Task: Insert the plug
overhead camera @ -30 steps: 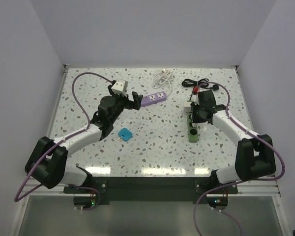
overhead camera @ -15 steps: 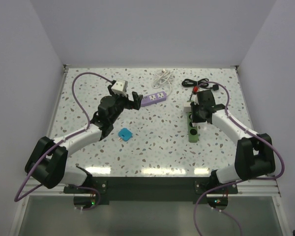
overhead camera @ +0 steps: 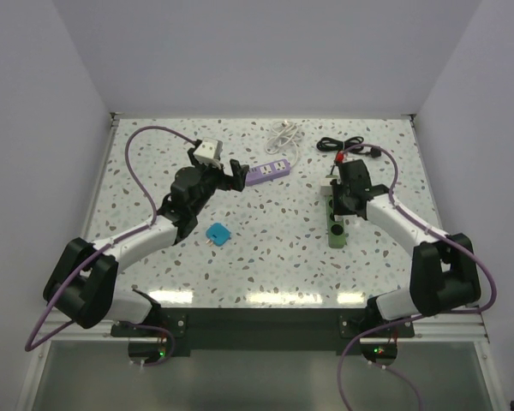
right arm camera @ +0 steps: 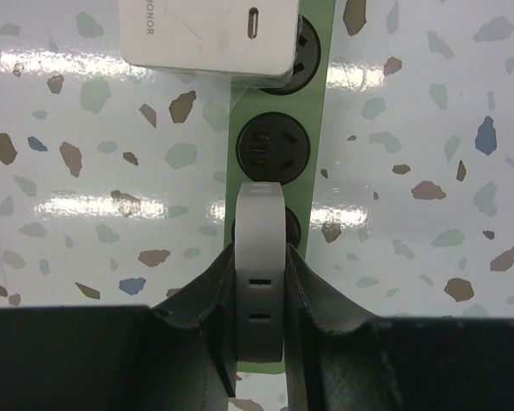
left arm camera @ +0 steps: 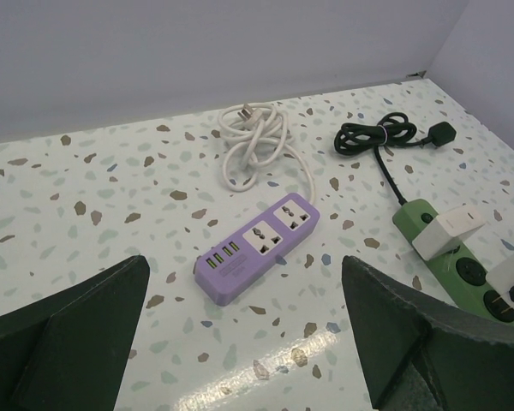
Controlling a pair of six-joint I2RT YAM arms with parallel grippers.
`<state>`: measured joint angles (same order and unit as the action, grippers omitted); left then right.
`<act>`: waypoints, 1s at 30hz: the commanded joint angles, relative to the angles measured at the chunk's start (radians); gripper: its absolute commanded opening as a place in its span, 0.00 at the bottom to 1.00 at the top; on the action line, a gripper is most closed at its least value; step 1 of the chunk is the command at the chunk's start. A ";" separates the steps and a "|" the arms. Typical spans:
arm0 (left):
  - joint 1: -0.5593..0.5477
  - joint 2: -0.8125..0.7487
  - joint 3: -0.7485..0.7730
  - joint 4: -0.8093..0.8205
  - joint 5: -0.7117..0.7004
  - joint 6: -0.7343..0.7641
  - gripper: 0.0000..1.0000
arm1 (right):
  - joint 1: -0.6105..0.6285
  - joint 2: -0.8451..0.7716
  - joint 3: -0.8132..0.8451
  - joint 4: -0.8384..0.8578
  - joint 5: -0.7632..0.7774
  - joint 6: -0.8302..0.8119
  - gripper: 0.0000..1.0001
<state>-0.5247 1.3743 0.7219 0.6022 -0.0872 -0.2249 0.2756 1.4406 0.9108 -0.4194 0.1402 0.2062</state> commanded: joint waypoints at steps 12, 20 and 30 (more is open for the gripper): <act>0.002 -0.032 -0.007 0.015 -0.009 -0.014 1.00 | 0.054 0.007 -0.047 0.073 0.053 0.048 0.00; 0.002 -0.050 -0.018 0.013 -0.020 -0.011 1.00 | 0.066 0.009 -0.073 0.068 0.061 0.038 0.00; 0.002 -0.064 -0.021 0.008 -0.013 -0.010 1.00 | 0.073 0.017 -0.070 0.031 0.062 0.032 0.00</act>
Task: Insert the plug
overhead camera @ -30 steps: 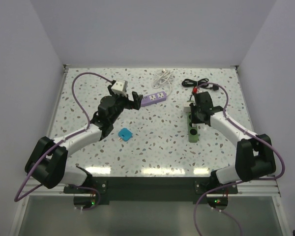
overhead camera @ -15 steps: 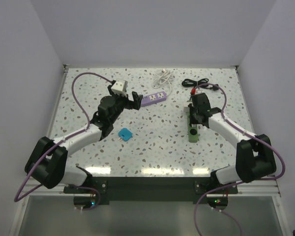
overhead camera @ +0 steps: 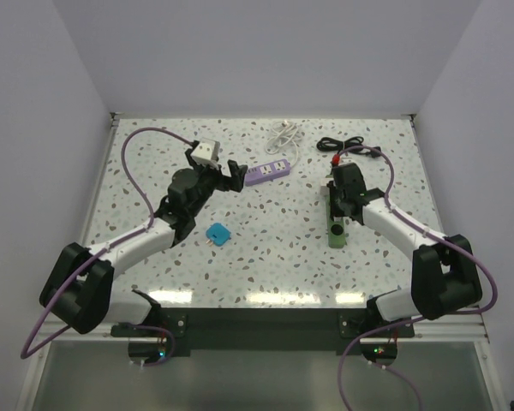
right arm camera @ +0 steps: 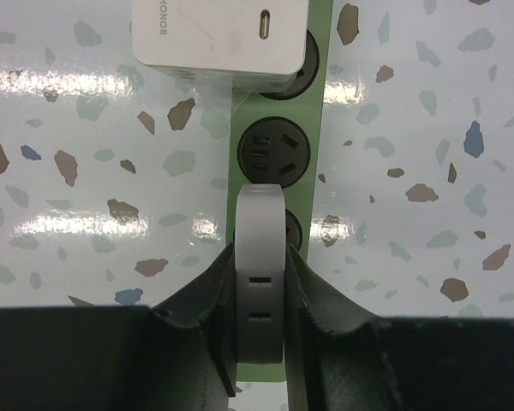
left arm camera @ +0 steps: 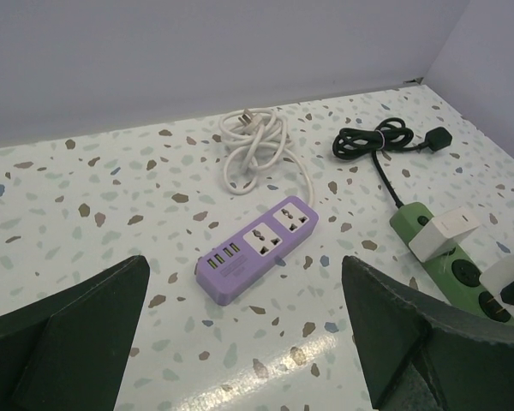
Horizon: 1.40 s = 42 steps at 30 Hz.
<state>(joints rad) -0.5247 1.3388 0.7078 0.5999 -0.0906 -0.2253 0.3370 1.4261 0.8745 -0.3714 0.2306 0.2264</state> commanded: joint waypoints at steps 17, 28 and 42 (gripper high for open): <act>0.000 -0.059 -0.014 -0.002 0.002 -0.011 1.00 | 0.013 0.033 -0.032 -0.087 -0.143 -0.010 0.00; 0.000 -0.095 -0.018 -0.028 -0.018 -0.011 1.00 | 0.013 0.068 -0.043 -0.109 -0.146 -0.009 0.00; -0.004 -0.110 -0.002 -0.074 -0.043 -0.011 1.00 | 0.026 0.043 0.009 0.028 -0.332 -0.012 0.00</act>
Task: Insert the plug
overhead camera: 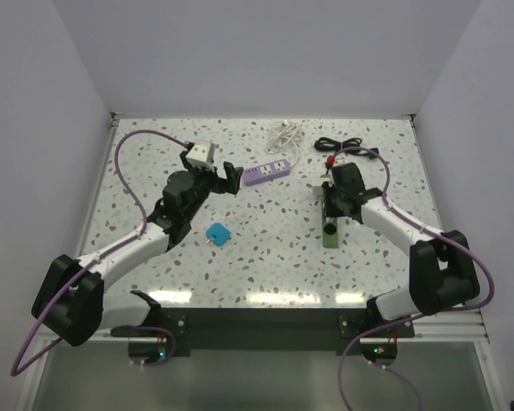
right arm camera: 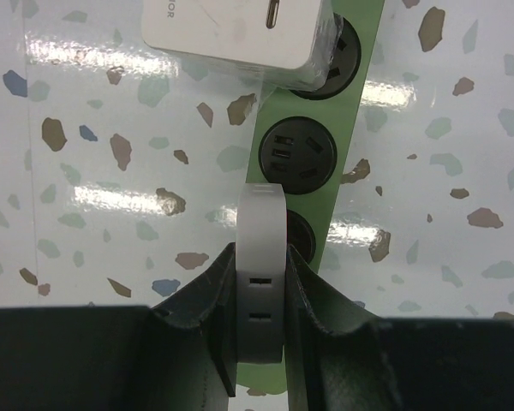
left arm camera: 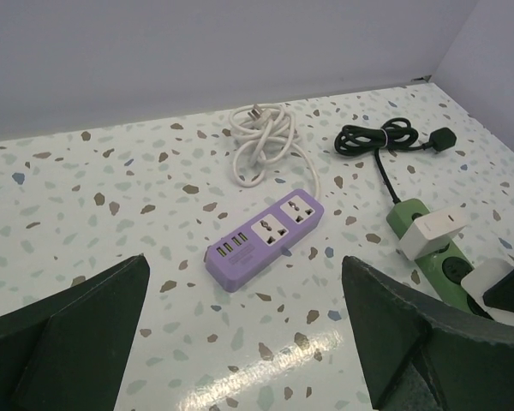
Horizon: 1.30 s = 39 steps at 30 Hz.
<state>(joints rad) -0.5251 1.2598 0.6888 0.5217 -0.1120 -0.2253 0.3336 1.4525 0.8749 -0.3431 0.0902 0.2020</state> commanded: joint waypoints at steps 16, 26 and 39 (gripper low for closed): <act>-0.003 -0.031 0.018 0.001 -0.025 -0.013 1.00 | 0.099 0.055 0.003 -0.072 0.046 0.069 0.00; -0.006 -0.065 0.018 -0.020 -0.003 -0.028 1.00 | 0.117 0.002 -0.063 -0.069 0.091 0.178 0.00; -0.023 -0.079 0.028 -0.052 0.002 -0.029 1.00 | 0.117 0.106 -0.123 0.022 0.033 0.221 0.00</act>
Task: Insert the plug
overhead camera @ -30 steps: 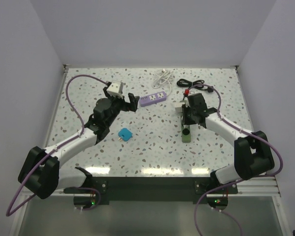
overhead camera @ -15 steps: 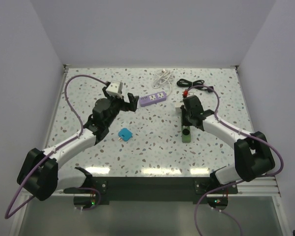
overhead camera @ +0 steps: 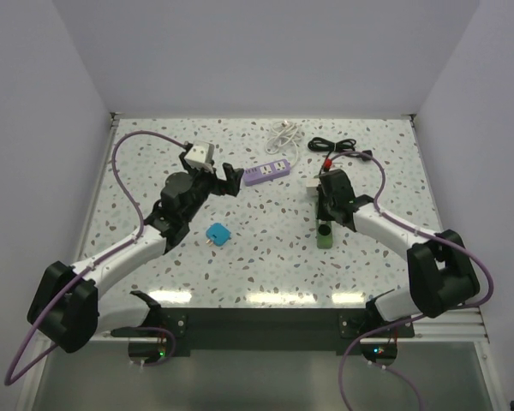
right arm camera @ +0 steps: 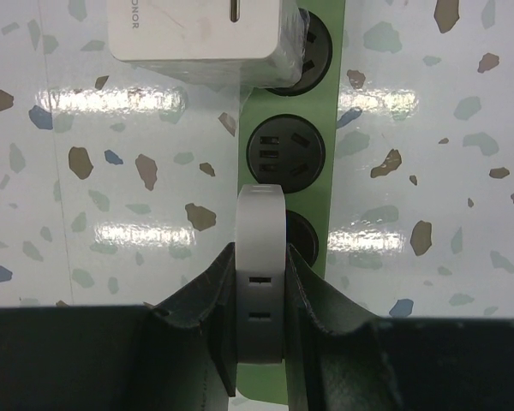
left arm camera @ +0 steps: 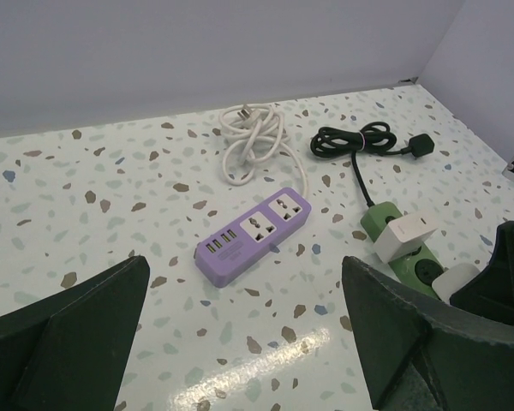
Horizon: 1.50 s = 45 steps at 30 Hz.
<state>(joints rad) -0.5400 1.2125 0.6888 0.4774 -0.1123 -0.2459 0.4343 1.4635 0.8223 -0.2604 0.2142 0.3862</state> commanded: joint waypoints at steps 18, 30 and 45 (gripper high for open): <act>-0.008 0.002 0.048 -0.031 -0.041 -0.001 1.00 | 0.017 -0.054 0.041 -0.152 -0.042 -0.072 0.47; -0.008 -0.018 0.025 -0.040 -0.154 0.001 1.00 | 0.015 -0.256 0.156 -0.160 0.085 -0.197 0.75; 0.040 -0.093 -0.158 -0.135 -0.388 -0.194 1.00 | 0.290 0.085 0.150 0.346 -0.443 -0.429 0.78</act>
<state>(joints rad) -0.5156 1.1889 0.5793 0.3576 -0.4171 -0.3595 0.6598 1.4754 0.9260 -0.0200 -0.1474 0.0536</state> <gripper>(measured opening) 0.997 0.779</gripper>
